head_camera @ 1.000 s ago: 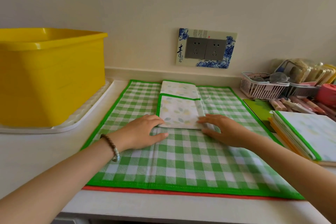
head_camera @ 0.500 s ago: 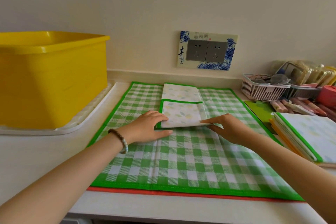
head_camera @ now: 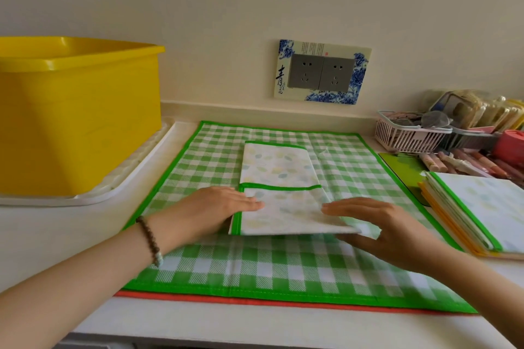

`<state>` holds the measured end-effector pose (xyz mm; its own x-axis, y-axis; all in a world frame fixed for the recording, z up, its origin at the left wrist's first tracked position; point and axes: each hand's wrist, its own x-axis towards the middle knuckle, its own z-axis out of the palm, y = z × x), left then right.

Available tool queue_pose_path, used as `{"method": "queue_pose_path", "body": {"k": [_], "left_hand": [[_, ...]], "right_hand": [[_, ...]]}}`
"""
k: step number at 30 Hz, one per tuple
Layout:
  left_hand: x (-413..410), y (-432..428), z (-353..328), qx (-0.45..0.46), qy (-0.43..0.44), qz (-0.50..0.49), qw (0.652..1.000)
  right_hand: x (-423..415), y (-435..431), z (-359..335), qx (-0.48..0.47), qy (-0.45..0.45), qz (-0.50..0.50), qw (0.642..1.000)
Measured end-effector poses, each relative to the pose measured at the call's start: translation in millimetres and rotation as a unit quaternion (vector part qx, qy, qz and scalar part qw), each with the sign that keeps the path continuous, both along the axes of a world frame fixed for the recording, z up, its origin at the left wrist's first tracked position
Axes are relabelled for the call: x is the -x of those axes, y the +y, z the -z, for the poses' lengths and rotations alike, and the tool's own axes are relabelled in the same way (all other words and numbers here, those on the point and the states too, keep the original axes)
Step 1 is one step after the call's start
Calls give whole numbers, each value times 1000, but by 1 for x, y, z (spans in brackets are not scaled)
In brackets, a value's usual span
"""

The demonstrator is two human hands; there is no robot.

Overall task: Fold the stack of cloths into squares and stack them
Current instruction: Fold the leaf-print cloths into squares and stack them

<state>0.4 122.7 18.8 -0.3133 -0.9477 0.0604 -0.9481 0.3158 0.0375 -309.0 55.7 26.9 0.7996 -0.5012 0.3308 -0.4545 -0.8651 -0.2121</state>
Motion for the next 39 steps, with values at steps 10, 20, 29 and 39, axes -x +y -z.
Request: {"method": "queue_pose_path", "body": {"k": [10, 20, 29, 39], "left_hand": [[0, 13, -1, -19, 2, 65, 998], [2, 4, 2, -51, -9, 19, 999], [-5, -14, -8, -45, 267, -58, 961], [-10, -52, 7, 9, 392, -165, 905]], "right_hand": [[-24, -19, 8, -98, 168, -5, 981], [-22, -22, 10, -99, 160, -1, 982], [-34, -37, 9, -209, -72, 127, 967], [-54, -65, 11, -315, -245, 232, 887]]}}
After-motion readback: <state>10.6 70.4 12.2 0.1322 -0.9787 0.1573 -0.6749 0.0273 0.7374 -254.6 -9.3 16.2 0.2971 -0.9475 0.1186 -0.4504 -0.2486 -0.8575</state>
